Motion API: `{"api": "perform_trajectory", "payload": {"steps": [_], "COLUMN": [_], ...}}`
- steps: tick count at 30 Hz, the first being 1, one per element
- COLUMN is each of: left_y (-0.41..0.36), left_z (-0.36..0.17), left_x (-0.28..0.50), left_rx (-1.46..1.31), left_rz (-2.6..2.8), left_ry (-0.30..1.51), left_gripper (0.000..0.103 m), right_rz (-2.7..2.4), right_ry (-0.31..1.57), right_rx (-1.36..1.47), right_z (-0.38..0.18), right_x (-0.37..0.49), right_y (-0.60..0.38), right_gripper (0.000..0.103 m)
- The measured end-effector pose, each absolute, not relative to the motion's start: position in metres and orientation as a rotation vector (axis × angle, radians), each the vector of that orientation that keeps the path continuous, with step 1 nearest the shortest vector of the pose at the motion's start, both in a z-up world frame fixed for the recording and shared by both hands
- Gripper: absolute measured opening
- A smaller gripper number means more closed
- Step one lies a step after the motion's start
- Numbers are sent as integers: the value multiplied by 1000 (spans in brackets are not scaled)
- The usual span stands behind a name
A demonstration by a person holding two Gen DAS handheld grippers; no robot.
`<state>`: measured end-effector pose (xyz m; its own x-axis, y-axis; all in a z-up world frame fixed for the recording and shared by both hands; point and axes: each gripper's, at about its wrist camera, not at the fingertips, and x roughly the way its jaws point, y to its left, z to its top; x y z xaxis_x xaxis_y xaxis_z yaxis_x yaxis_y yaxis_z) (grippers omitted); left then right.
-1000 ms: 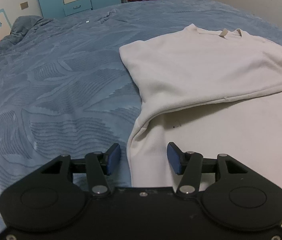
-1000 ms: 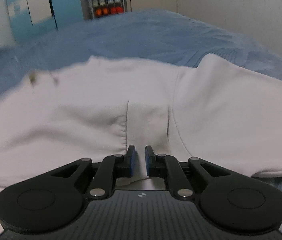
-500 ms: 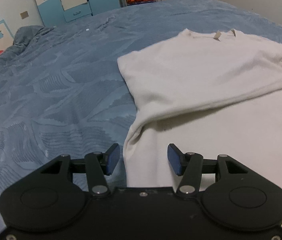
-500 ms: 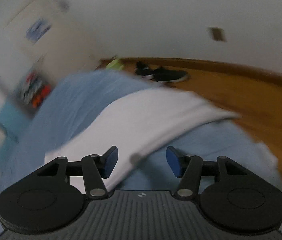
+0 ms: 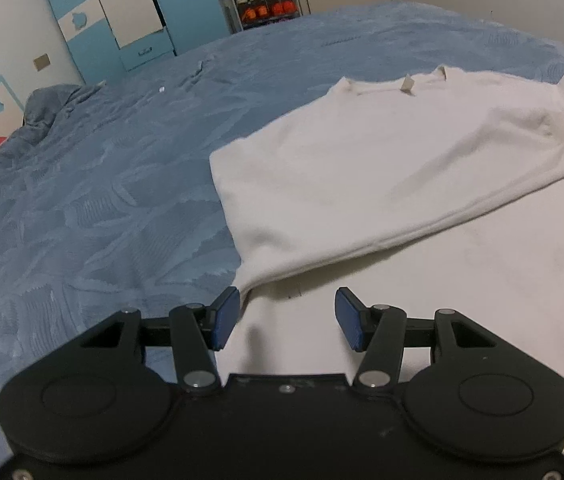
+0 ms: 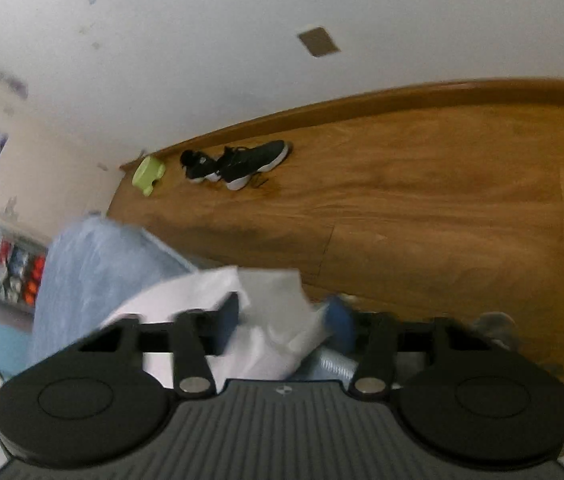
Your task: Fold small clothes
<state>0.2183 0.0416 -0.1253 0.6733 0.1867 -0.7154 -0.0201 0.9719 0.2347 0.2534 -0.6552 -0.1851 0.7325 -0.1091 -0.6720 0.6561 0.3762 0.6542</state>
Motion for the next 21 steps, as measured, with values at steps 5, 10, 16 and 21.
{"api": "perform_trajectory", "payload": {"steps": [5, 10, 16, 21], "left_y": [49, 59, 61, 56], "left_z": [-127, -121, -121, -124], "left_x": [216, 213, 210, 214], "left_rx": [214, 195, 202, 223], "left_rz": [133, 152, 143, 131], "left_ry": [836, 831, 840, 845], "left_gripper": [54, 54, 54, 54], "right_rz": [-565, -497, -622, -621], "right_ry": [530, 425, 563, 615], "right_rx": [889, 796, 1098, 1300], "right_z": [-156, -108, -161, -217], "right_x": [257, 245, 217, 206], "right_y": [-642, -616, -642, -658], "right_gripper": [0, 13, 56, 56]}}
